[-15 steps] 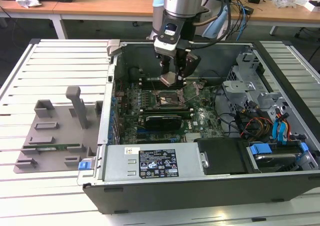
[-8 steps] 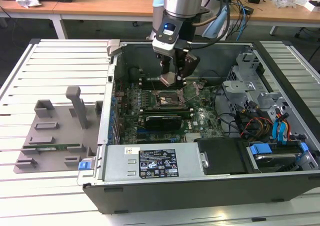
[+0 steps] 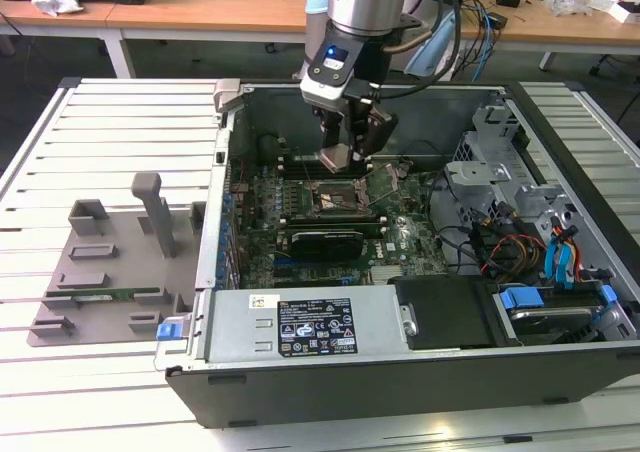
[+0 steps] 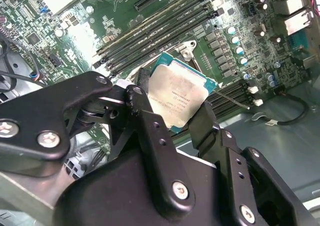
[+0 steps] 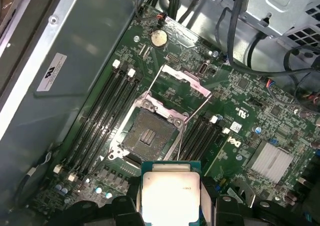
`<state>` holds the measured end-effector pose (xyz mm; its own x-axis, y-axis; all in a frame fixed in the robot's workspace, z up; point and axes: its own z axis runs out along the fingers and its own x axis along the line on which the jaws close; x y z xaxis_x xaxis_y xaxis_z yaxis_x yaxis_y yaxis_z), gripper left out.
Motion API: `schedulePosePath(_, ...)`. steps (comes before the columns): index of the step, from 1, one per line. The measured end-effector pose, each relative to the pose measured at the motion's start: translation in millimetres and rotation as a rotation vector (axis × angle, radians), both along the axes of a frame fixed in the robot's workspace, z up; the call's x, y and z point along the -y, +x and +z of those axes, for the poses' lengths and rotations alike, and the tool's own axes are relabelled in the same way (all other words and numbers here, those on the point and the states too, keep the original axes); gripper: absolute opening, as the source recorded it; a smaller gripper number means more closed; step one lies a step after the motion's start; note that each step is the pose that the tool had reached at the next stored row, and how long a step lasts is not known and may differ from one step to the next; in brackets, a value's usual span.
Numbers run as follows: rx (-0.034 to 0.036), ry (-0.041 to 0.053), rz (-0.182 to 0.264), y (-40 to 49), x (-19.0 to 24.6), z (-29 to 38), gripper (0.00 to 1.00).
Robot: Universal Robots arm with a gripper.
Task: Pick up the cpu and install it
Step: 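Place the cpu into insertion slot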
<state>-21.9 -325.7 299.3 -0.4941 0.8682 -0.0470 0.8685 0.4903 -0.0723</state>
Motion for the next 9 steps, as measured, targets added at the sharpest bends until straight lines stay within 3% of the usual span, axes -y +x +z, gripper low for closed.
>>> schedulePosePath(9, 0.0000, -0.0004, -0.058, 0.0, 0.0, -0.3, 0.55)
